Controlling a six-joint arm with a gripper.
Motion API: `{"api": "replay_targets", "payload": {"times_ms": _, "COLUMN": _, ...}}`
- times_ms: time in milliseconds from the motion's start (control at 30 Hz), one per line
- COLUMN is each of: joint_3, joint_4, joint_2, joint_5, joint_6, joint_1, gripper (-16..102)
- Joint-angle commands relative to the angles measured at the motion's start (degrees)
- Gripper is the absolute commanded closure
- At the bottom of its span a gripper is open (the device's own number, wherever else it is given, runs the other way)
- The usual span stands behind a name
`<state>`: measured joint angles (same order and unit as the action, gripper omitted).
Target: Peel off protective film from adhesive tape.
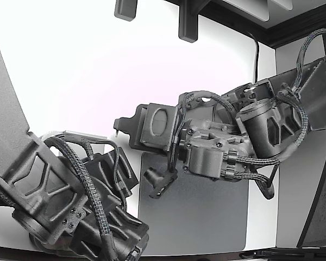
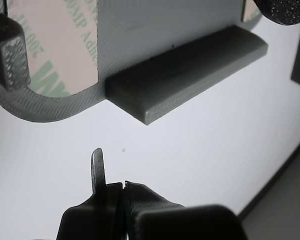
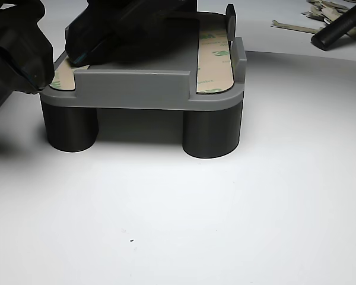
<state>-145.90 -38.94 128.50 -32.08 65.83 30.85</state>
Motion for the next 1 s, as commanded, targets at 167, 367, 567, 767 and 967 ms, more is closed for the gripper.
{"api": "replay_targets", "payload": {"times_ms": 167, "joint_3": 1.8, "joint_4": 0.5, "joint_2": -1.1, "joint_5": -0.6, "joint_6": -1.1, "joint_1": 0.3, "gripper": 96}}
{"api": "replay_targets", "payload": {"times_ms": 367, "joint_3": 2.7, "joint_4": 0.0, "joint_2": -2.5, "joint_5": -1.0, "joint_6": -2.4, "joint_1": 0.3, "gripper": 96}}
{"api": "replay_targets", "payload": {"times_ms": 567, "joint_3": 5.4, "joint_4": -1.5, "joint_2": -4.7, "joint_5": -1.1, "joint_6": -3.1, "joint_1": 0.8, "gripper": 96}}
{"api": "replay_targets", "payload": {"times_ms": 767, "joint_3": 6.9, "joint_4": -3.1, "joint_2": -5.8, "joint_5": -1.1, "joint_6": -4.5, "joint_1": 1.1, "gripper": 96}}
{"api": "replay_targets", "payload": {"times_ms": 967, "joint_3": 7.2, "joint_4": -3.5, "joint_2": -6.5, "joint_5": -1.2, "joint_6": -5.0, "joint_1": 1.1, "gripper": 96}}
